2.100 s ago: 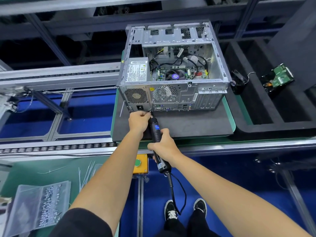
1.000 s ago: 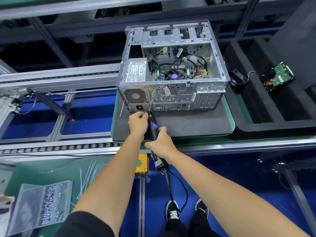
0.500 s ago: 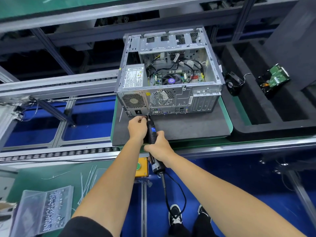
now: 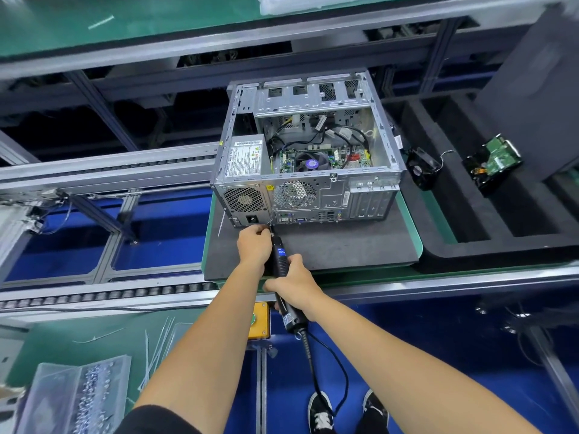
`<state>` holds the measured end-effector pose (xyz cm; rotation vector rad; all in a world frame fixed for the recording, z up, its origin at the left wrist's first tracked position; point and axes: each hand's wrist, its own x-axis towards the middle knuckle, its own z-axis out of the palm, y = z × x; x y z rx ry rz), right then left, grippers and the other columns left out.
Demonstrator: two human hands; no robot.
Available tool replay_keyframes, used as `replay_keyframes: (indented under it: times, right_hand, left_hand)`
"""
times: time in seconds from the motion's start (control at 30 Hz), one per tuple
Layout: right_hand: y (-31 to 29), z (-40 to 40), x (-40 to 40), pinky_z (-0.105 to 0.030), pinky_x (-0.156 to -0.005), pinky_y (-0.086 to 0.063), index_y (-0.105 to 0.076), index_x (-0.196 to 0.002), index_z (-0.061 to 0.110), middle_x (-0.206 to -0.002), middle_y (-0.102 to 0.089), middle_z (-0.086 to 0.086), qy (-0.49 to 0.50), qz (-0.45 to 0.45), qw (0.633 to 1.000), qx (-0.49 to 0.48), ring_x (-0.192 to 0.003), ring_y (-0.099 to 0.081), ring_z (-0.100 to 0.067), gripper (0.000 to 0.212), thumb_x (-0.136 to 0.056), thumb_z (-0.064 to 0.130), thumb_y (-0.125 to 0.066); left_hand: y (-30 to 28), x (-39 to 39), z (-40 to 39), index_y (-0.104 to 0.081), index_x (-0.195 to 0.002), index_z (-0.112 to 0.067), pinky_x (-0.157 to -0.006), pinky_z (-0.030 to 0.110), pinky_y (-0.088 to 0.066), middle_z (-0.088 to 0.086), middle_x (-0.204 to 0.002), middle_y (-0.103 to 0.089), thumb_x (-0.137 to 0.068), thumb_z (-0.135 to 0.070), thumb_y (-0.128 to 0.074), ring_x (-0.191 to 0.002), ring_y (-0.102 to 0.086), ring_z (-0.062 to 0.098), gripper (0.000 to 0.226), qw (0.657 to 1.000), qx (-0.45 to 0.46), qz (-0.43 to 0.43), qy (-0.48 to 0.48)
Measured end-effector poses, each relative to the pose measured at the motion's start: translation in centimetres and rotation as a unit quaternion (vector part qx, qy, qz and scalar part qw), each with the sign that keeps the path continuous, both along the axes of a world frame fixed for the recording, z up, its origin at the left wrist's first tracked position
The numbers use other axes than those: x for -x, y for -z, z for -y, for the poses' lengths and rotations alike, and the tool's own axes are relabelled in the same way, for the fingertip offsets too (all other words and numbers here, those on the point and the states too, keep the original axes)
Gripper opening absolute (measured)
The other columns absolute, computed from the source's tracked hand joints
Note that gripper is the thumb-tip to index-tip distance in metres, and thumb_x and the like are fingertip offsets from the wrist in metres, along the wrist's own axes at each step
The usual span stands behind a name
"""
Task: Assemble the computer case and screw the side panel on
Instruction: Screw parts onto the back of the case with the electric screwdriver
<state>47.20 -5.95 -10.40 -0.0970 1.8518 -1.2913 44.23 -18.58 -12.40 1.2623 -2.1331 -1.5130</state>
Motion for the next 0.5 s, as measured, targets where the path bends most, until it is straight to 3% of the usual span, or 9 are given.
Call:
replay_keyframes:
  times: [0.27,0.5]
  right_hand:
    - [0.0,-0.3,0.3,-0.049,-0.080,-0.057,-0.036,-0.116,0.018,-0.101,-0.058,-0.010,-0.008,-0.008,1.000,0.000,-0.078,-0.061,-0.026,0.053,-0.078,0.013,-0.073]
    - [-0.2,-0.7,0.8,-0.049,-0.079,-0.057,-0.037,-0.114,0.017,-0.104,-0.058,-0.013,-0.028,-0.013,0.999,-0.016,-0.079,-0.060,-0.028,0.051,-0.078,0.014,-0.072]
  left_hand:
    - [0.1,0.7,-0.1,-0.073,-0.099,-0.009,-0.069,0.025,-0.041,0.006,-0.093,-0.068,-0.086,-0.014,-0.063,-0.082,-0.058,0.020,0.017,0.999,0.000,0.013,-0.042]
    - [0.0,1.9,-0.4,-0.075,-0.087,-0.007,-0.068,0.028,-0.046,0.012,-0.085,-0.070,-0.079,-0.023,-0.072,-0.079,-0.062,0.026,0.018,0.995,0.031,0.052,-0.085]
